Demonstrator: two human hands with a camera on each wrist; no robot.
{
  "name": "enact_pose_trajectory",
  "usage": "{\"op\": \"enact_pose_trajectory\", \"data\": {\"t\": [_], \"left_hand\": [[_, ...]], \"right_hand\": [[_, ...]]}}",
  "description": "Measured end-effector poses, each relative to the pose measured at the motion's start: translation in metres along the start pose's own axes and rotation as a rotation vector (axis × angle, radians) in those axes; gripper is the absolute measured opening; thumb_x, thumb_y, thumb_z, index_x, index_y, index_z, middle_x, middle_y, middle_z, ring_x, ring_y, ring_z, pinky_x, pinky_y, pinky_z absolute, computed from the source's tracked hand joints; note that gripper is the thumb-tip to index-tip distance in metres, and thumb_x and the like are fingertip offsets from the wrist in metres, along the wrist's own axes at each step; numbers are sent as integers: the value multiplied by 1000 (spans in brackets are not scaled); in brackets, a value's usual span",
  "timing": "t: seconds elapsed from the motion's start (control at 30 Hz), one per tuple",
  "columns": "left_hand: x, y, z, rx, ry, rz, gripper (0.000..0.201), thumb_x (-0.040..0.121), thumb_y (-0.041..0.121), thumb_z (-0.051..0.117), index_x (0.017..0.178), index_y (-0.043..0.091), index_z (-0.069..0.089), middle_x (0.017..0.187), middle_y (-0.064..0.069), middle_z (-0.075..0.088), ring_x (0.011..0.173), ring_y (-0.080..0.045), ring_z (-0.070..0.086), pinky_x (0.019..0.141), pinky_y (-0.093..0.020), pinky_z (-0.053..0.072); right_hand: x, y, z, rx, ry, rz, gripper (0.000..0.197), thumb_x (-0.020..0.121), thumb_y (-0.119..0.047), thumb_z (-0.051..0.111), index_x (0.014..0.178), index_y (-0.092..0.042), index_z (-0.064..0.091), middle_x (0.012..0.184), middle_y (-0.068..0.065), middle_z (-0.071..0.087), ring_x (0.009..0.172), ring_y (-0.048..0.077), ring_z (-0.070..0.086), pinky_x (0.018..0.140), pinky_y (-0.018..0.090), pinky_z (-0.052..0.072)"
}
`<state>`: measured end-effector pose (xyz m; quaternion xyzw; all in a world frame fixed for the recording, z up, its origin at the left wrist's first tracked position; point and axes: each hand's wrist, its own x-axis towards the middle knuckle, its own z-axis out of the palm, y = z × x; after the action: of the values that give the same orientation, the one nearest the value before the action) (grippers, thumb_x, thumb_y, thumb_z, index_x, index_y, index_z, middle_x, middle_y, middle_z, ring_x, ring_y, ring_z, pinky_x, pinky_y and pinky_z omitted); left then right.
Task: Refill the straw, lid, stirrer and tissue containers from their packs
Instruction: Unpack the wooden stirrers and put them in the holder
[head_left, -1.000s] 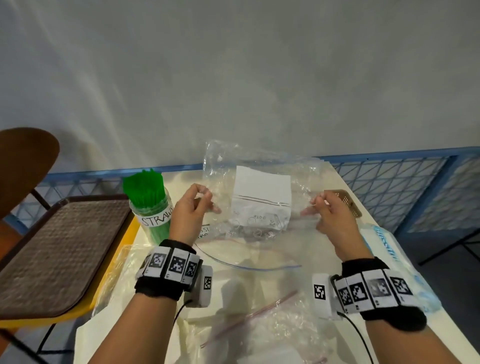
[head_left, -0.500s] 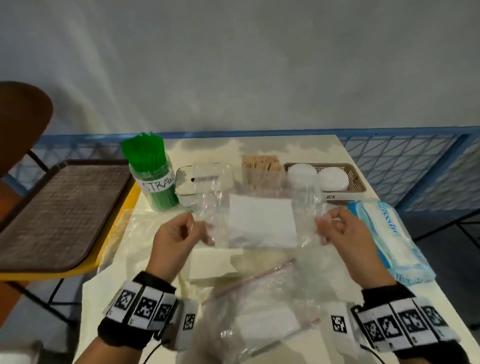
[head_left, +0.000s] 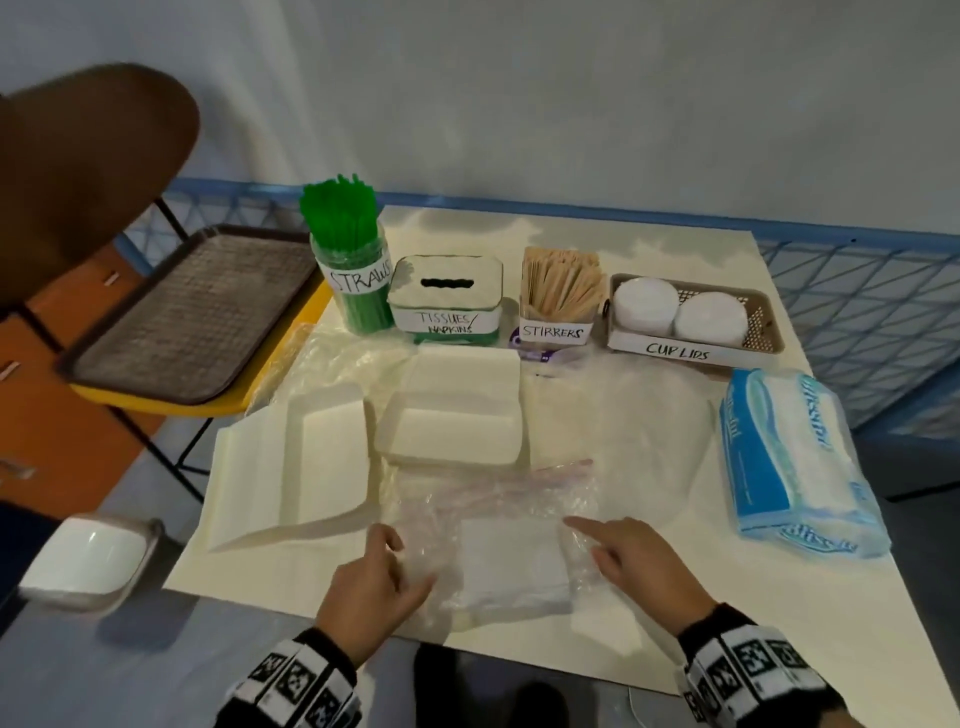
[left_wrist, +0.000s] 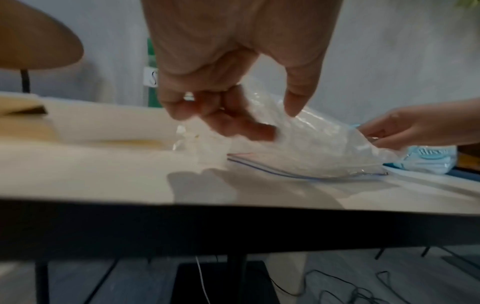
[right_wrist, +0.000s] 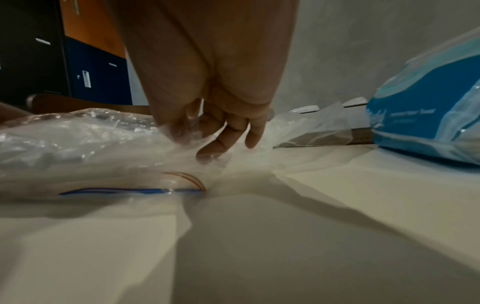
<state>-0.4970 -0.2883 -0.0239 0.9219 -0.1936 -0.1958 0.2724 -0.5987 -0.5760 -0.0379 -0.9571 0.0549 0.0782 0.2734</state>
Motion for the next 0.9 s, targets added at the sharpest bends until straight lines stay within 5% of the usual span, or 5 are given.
{"op": "enact_pose_trajectory", "data": {"t": [0.13,0.27,0.43,0.57,0.9], "left_hand": [[4,36,7,384,423,245,63,74,64,43,114,15,46,109,-8,56,101,-24,48,86,-41,36],[23,58,43,607,74,217,88,82,75,16,146,14,22,150,-14,27,141,-34,15,108,-60,7],[33,55,74,642,-233,15,107,52,83,-14,134,18,-36,141,-13,-44,132,-35,-38,102,-65,-21],[36,62,79,688,-259,-28,94,71,79,-6,128,15,-46,139,-13,-48,131,-36,-40,101,-64,-22],[50,48,73,556,-267,21,115,54,90,-7,135,12,-33,142,-2,-42,134,-23,-36,114,-50,-14]], "right_hand": [[8,1,5,-66,20,-41,46,91,-8,47,132,-27,51,63,-11,36,71,13,42,64,12,30],[18,7,14,-100,23,5,46,89,-7,47,131,-25,53,70,-8,38,76,13,42,63,18,27],[16,4,23,-237,287,92,50,67,-10,73,116,-21,65,94,2,48,91,24,53,81,29,44],[24,-43,44,-416,317,-76,53,88,-40,34,140,-28,37,150,7,31,142,26,19,110,50,8],[59,-33,71,-368,-104,55,60,98,-46,-1,140,-19,32,143,-3,42,145,18,0,112,40,0]]}}
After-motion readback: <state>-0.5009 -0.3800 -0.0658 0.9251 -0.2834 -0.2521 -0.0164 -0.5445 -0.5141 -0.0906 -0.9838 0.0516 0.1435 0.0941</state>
